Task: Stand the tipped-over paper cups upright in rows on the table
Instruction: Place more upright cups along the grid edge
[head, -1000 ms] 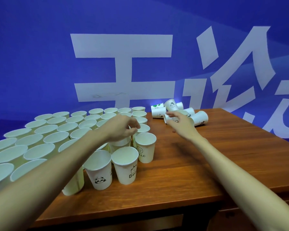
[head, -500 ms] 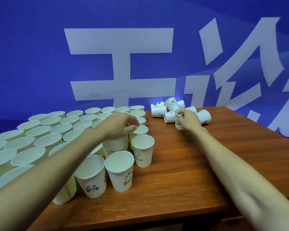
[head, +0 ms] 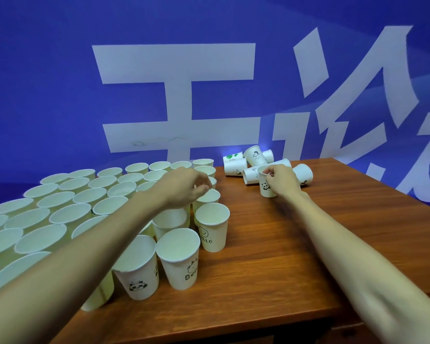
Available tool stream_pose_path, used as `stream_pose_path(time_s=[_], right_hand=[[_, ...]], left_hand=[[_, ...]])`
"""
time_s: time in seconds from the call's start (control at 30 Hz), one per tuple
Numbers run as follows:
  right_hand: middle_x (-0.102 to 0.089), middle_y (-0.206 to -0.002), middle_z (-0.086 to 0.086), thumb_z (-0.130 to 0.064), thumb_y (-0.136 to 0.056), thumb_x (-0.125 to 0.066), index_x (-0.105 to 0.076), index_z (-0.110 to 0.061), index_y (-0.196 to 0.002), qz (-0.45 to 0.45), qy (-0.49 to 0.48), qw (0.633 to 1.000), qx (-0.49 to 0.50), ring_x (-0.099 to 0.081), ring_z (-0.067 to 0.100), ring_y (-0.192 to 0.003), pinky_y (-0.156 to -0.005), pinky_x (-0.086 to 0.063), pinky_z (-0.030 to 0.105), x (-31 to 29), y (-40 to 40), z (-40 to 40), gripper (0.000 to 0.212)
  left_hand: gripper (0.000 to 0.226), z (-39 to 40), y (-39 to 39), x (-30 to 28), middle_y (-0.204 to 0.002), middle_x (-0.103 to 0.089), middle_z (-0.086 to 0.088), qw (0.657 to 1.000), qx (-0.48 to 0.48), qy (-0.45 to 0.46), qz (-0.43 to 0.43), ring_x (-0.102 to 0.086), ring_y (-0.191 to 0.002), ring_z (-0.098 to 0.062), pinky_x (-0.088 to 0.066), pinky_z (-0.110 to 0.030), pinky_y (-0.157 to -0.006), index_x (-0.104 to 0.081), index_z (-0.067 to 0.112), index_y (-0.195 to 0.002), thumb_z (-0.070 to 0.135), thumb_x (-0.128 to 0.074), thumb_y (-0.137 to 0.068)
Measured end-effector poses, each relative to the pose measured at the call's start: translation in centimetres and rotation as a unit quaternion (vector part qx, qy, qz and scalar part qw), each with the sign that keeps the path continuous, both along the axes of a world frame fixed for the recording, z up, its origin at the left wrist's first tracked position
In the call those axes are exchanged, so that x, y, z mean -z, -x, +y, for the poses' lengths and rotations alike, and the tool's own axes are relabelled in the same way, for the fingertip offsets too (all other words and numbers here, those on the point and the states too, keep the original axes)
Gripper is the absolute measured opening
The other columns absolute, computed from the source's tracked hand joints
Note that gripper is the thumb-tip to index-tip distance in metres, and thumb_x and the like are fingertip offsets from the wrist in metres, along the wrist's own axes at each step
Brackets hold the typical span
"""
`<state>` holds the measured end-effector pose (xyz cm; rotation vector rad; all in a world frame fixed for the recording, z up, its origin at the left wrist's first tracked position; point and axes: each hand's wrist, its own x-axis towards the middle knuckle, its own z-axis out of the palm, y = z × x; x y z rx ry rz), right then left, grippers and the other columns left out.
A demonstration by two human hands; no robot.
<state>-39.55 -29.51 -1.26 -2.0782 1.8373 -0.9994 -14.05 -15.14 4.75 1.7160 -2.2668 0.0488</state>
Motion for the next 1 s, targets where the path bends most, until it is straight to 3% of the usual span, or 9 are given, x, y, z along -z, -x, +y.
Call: stream_pose_path(time_s=[0.23,0.47,0.6,0.77,0.9,1.0], right_hand=[[-0.069,-0.111,0.006,-0.018,-0.094,-0.053,-0.071,-0.019,-0.112,0.041,0.008,0.999,-0.001,-0.063,0.025,-0.101,-0.076,-0.05,0.034,-0.3,-0.1,0.4,0.025],[-0.07,-0.112,0.004,-0.015,-0.088,-0.053,-0.071,-0.02,-0.115,-0.026,0.035,0.999,-0.022,-0.059,0.02,-0.108,-0.079,-0.047,0.028,-1.5,-1.0,1.2,0.033],[-0.071,-0.11,0.001,-0.015,-0.086,-0.054,-0.073,-0.02,-0.108,-0.044,0.058,0.996,-0.05,-0.063,0.018,-0.103,-0.074,-0.043,0.025,-2.9,-1.5,2.2,0.03],[-0.071,-0.1,-0.003,-0.014,-0.084,-0.058,-0.075,-0.021,-0.1,-0.074,0.083,0.987,-0.113,-0.06,0.007,-0.087,-0.063,-0.04,0.018,-4.4,-2.0,5.0,0.024],[-0.07,-0.093,-0.007,-0.018,-0.083,-0.06,-0.073,-0.027,-0.091,-0.077,0.079,0.981,-0.157,-0.058,-0.002,-0.075,-0.056,-0.035,0.007,-5.2,-2.5,7.7,0.018],[-0.068,-0.085,-0.006,-0.015,-0.081,-0.06,-0.07,-0.029,-0.082,-0.085,0.082,0.976,-0.184,-0.06,0.002,-0.073,-0.053,-0.037,0.005,-5.5,-2.8,9.9,0.018]], left_hand=[[0.029,-0.8,0.4,-0.3,-0.114,-0.068,0.005,1.0,-0.011,0.019,-0.018,-0.062,-0.096,-0.012,-0.056,-0.037,-0.082,-0.067,0.028,-0.116,0.038,-0.048,-0.098],[0.028,-1.2,0.4,-0.1,-0.112,-0.069,0.006,0.999,0.0,0.029,-0.021,-0.062,-0.095,-0.011,-0.056,-0.036,-0.081,-0.068,0.028,-0.115,0.038,-0.048,-0.098],[0.027,-1.5,0.6,-0.2,-0.114,-0.068,0.006,0.999,0.002,0.045,-0.016,-0.061,-0.093,-0.009,-0.052,-0.026,-0.075,-0.068,0.027,-0.114,0.035,-0.049,-0.097],[0.025,-1.0,1.7,-0.5,-0.114,-0.067,0.012,0.997,0.017,0.08,0.003,-0.053,-0.084,-0.005,-0.049,-0.028,-0.074,-0.064,0.029,-0.117,0.032,-0.055,-0.094],[0.039,-0.5,3.4,-0.8,-0.124,-0.057,0.008,0.991,0.026,0.132,0.014,-0.06,-0.095,-0.013,-0.05,-0.031,-0.076,-0.051,0.031,-0.13,0.036,-0.058,-0.092],[0.044,0.3,4.6,-1.2,-0.134,-0.047,0.005,0.988,0.033,0.154,-0.002,-0.06,-0.103,-0.018,-0.049,-0.032,-0.073,-0.046,0.032,-0.135,0.036,-0.058,-0.093]])
